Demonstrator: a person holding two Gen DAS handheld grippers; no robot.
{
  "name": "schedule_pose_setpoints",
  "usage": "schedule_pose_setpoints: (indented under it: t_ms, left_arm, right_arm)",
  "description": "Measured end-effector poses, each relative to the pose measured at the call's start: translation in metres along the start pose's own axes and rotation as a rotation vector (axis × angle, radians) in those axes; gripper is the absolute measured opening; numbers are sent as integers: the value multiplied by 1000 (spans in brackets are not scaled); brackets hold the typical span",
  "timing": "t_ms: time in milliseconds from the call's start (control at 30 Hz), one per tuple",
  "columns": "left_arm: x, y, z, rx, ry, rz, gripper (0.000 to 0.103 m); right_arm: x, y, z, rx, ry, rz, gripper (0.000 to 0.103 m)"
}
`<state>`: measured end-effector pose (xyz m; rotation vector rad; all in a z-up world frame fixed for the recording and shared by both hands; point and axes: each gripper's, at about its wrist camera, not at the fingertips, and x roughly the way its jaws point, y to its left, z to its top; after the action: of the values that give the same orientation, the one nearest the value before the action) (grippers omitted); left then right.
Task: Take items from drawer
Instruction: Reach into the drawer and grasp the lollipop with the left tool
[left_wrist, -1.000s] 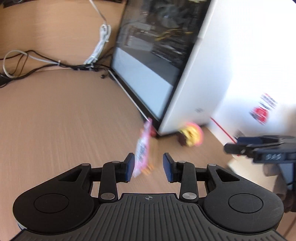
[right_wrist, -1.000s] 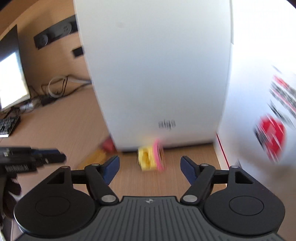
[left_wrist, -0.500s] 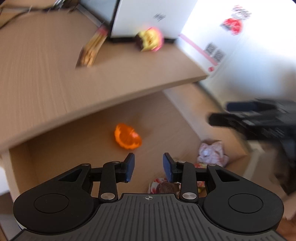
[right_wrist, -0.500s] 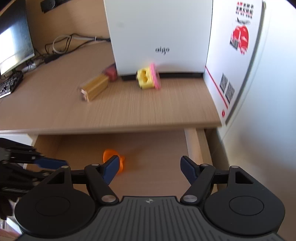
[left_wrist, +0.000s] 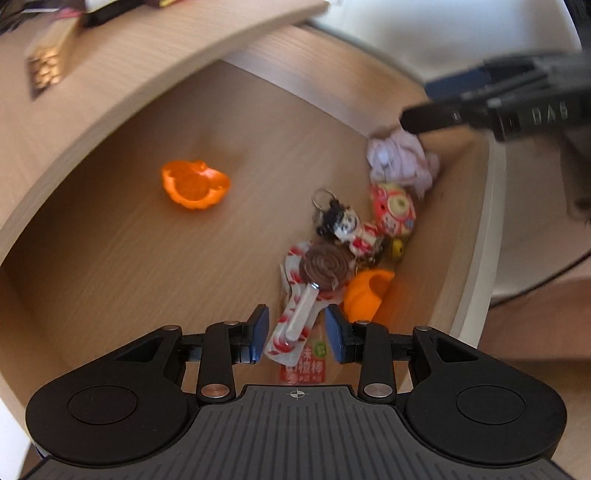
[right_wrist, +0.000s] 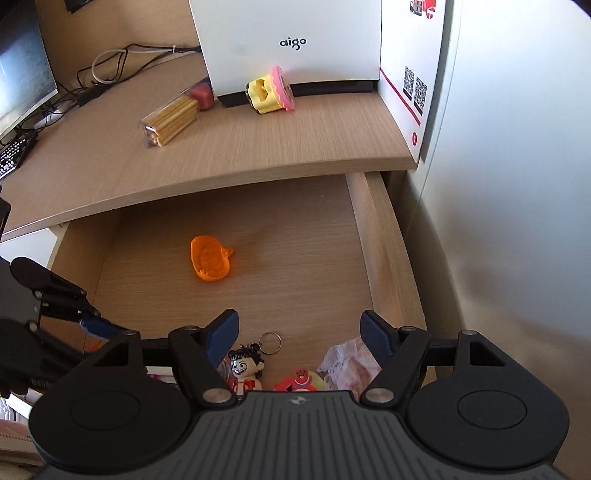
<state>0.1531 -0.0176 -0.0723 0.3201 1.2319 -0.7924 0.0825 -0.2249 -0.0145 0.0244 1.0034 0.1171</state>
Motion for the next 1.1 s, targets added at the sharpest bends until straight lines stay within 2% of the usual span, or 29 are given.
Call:
schedule_pose_setpoints:
  t_ms: [133, 333, 467, 600, 667, 700, 767, 867, 1033, 1100]
  left_arm:
    - [17, -6, 6, 65, 33, -15, 37]
    - [48, -23, 18, 206, 97, 18, 38]
    - [62, -30, 23, 248, 75, 34, 40]
    - [69, -26, 30, 190, 41, 30, 41]
    - [71, -23, 30, 144, 42, 23, 33]
    - [70, -20, 29, 111, 42, 16, 21]
    - [62, -11, 24, 60, 17, -8, 20]
    - [40, 1, 10, 15, -25, 16, 20]
    - [-5, 28, -21, -137, -95, 33, 20]
    - [-20, 28, -21, -212, -130, 40, 20]
  right_arm:
    - [4, 0, 0, -2, 14, -1, 73]
    - [7, 1, -3, 7, 31, -4, 73]
    - [7, 0, -4, 12, 39, -9, 73]
    - [11, -1, -2, 13, 48, -15, 73]
    - [13, -1, 0, 7, 49, -15, 73]
    - [13, -1, 0, 4, 48, -16, 73]
    - [13, -1, 2, 0, 43, -18, 73]
    - [14, -3, 6, 0, 34, -16, 73]
    - [30, 2, 21, -17, 32, 9, 73]
    - [40, 11, 28, -47, 38, 37, 73]
